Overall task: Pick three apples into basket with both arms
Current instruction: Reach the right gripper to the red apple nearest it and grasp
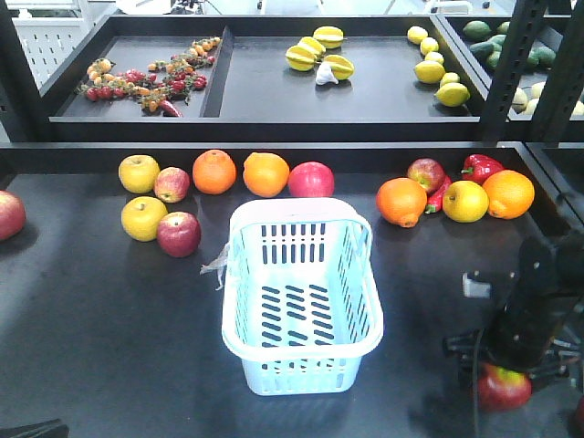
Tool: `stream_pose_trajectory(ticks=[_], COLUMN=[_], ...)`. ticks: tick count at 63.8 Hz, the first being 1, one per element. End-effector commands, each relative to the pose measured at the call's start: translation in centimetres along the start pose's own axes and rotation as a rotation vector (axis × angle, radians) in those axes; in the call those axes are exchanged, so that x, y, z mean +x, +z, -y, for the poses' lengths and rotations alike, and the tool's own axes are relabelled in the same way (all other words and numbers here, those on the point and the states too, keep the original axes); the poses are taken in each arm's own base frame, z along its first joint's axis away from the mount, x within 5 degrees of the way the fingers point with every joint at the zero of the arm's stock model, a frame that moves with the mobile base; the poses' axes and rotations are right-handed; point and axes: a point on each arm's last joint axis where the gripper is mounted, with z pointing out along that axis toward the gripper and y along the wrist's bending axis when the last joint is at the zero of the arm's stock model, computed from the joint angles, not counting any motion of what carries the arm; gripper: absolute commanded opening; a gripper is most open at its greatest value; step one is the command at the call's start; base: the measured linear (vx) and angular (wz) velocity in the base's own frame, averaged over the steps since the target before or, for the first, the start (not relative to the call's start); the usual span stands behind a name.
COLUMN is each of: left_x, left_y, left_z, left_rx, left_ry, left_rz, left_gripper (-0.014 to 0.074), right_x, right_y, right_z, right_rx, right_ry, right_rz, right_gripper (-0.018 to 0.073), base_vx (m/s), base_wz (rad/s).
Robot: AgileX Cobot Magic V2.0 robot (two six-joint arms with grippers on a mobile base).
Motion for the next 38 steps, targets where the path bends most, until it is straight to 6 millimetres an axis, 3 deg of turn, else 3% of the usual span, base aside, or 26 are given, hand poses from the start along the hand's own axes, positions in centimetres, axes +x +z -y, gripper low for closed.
stream_pose_trajectory(ticks=[1, 15, 25, 38], left_x=[-1.5, -1.5, -1.5, -1.5], left_y=[-0.3, -0.3, -0.3, -0.3], left_z=[0.1, 0.1, 0.1, 0.1], left_rx=[0.009, 0.009, 0.009, 0.009], left_ry=[-0.02, -0.02, -0.02, -0.02], left_rz=[0.094, 0.094, 0.094, 0.095], left_gripper=[-0.0008, -0.0008, -0.0008, -0.0008], right_x=[-0.1, 2.1, 4.2, 5.7], right_y=[-4.5, -11.3, -15.1, -17.7], right_z=[0.1, -0.2, -1.5, -6.7], right_rx=[-0.008, -0.069, -0.231, -0.507], right_ry=[-0.017, -0.019, -0.073, -0.261], right_rz=[0.129, 0.316, 0.424, 0.544], right_gripper=[0.0172, 0.0032, 0.0011, 0.0012], base_vx=[0.0, 0.0, 0.0, 0.0], base_wz=[0.0, 0.0, 0.0, 0.0])
